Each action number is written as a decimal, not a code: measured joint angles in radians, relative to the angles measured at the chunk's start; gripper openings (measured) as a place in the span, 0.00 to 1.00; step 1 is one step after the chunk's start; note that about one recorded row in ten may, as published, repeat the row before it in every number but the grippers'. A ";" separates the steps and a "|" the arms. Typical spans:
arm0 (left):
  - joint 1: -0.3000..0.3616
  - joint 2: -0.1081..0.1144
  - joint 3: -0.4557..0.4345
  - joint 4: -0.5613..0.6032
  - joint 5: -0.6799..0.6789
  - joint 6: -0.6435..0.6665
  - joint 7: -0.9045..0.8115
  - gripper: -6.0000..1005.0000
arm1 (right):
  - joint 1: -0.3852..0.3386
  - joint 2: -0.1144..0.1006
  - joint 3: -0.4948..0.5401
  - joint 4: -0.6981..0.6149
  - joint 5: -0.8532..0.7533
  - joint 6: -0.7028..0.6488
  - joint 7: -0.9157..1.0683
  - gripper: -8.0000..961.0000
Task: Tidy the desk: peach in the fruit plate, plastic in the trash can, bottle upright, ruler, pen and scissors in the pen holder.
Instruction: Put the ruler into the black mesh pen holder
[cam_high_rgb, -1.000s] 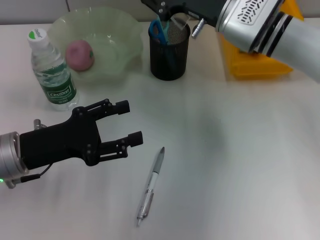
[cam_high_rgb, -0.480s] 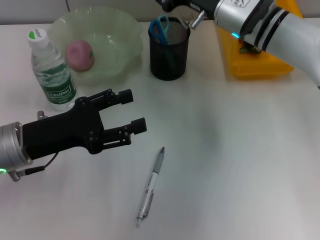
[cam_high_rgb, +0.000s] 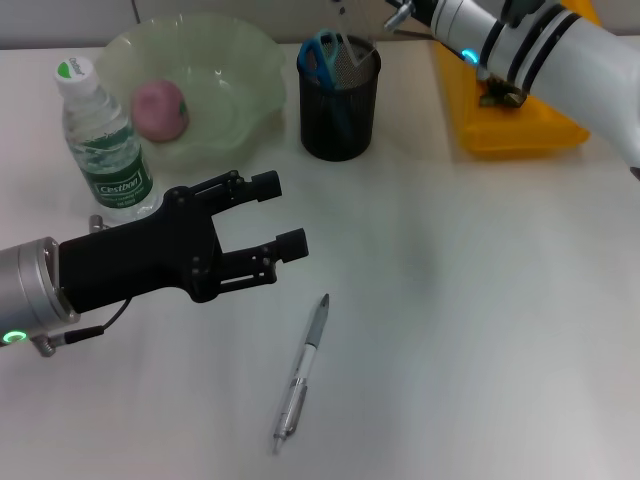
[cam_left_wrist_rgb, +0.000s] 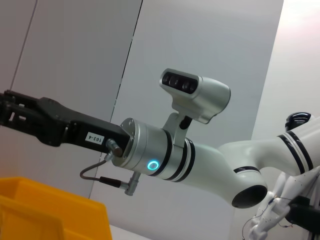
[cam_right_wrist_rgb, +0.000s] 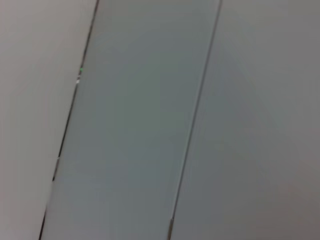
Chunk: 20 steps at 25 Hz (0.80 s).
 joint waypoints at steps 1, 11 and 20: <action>-0.006 0.000 0.000 -0.005 0.000 0.000 0.003 0.81 | 0.000 0.000 0.008 0.002 0.005 0.000 0.012 0.51; -0.014 -0.002 0.002 -0.007 0.000 0.003 0.004 0.81 | 0.002 0.000 0.053 0.008 0.022 0.001 0.078 0.53; -0.026 -0.002 0.002 -0.017 0.001 0.008 0.004 0.81 | 0.003 0.000 0.054 0.007 0.022 0.009 0.086 0.54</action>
